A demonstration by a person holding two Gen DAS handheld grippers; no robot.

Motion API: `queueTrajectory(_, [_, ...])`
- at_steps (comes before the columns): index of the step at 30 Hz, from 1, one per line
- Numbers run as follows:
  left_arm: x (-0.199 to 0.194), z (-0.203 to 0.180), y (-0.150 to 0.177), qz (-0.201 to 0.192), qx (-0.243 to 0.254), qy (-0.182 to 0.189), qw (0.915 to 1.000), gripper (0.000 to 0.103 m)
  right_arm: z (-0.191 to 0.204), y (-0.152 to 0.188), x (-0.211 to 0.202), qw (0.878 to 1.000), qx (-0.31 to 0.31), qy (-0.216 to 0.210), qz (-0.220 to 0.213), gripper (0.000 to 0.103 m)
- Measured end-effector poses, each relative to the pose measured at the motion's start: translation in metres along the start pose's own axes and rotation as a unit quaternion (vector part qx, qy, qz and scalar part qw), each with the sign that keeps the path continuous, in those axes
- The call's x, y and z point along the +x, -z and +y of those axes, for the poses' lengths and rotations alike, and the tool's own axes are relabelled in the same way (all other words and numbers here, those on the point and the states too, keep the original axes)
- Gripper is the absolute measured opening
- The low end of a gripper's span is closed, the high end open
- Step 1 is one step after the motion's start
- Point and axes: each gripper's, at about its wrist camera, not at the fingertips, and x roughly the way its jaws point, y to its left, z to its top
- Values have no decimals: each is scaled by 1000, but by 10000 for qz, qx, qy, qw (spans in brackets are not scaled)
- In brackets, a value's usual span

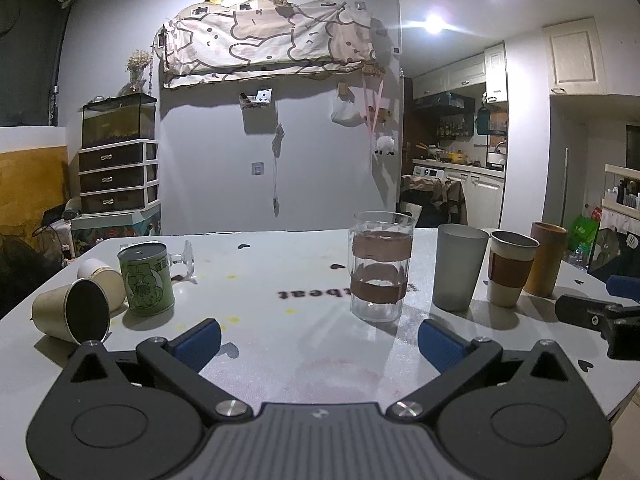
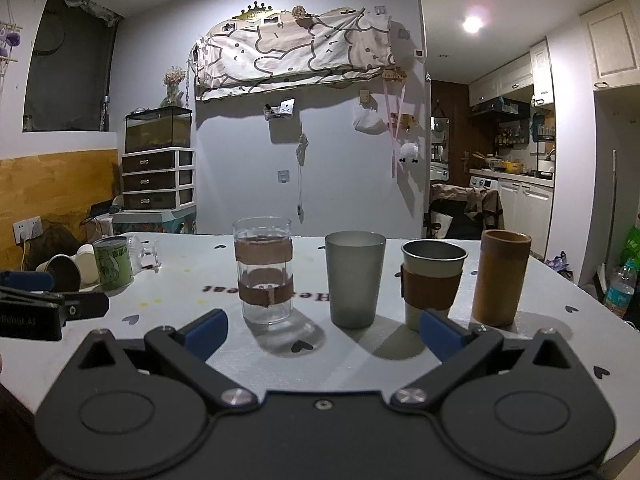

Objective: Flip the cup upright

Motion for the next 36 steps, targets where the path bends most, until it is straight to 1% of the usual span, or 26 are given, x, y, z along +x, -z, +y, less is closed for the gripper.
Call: queueTrajectory(36, [-1,1,1,45,41,-7,10000,103,-6,1,1,10000,6,48,65,103])
